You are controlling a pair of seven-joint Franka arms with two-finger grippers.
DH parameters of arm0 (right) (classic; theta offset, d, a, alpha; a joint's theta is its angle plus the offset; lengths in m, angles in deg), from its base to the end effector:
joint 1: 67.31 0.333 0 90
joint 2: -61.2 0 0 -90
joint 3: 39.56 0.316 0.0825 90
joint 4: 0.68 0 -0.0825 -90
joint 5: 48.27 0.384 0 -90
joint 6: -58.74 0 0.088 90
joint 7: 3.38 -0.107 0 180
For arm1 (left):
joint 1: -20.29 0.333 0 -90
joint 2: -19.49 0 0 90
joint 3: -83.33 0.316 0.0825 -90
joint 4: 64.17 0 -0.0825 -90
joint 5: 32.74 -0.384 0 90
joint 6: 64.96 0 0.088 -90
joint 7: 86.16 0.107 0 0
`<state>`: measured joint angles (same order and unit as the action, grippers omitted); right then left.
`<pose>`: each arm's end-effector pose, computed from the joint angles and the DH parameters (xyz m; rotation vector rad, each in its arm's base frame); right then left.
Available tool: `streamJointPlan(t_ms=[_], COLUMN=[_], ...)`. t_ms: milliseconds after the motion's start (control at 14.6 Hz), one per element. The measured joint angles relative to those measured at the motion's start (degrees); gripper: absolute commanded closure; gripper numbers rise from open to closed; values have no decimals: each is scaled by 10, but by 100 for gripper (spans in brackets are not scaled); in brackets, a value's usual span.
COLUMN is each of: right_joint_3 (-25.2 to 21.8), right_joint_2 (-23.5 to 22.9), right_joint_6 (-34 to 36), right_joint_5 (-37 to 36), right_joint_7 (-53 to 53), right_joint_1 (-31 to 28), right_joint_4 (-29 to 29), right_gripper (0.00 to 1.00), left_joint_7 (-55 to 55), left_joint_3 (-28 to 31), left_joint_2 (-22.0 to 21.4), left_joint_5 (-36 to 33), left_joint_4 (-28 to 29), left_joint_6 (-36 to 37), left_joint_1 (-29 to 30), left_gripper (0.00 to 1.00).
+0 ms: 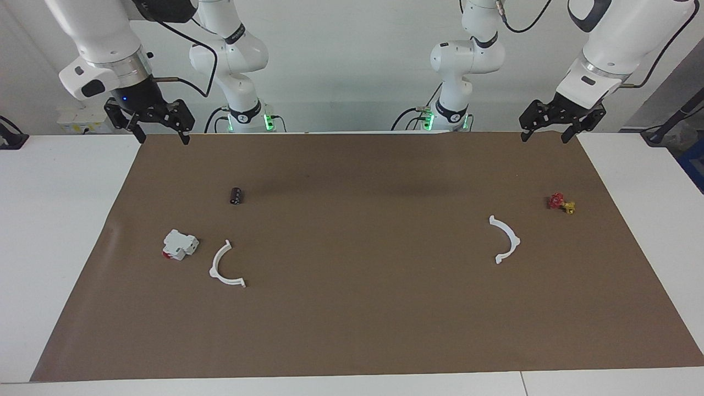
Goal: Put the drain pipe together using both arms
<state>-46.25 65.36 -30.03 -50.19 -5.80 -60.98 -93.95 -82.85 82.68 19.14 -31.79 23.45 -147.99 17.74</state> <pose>0.5295 -0.0094 0.6348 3.1155 -0.0760 -0.0093 0.5391 -0.0321 0.6370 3.1178 -0.1795 -0.1156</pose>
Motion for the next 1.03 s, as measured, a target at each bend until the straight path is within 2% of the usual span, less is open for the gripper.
streamJointPlan(t_ms=[411, 617, 754, 1028], right_joint_3=[1, 2, 2, 4], right_joint_2=[0, -18, -57, -178], right_joint_6=[-8, -71, -125, -277], right_joint_5=[0, 4, 26, 45], right_joint_7=[4, 59, 120, 260], right_joint_1=[1, 1, 2, 2], right_joint_4=[-3, -22, -32, -36], right_gripper=[0, 0, 0, 0], left_joint_7=[0, 0, 0, 0], left_joint_3=[0, 0, 0, 0], left_joint_2=[0, 0, 0, 0], left_joint_5=[0, 0, 0, 0], left_joint_4=[0, 0, 0, 0], left_joint_6=[0, 0, 0, 0], left_joint_1=[0, 0, 0, 0], left_gripper=[0, 0, 0, 0])
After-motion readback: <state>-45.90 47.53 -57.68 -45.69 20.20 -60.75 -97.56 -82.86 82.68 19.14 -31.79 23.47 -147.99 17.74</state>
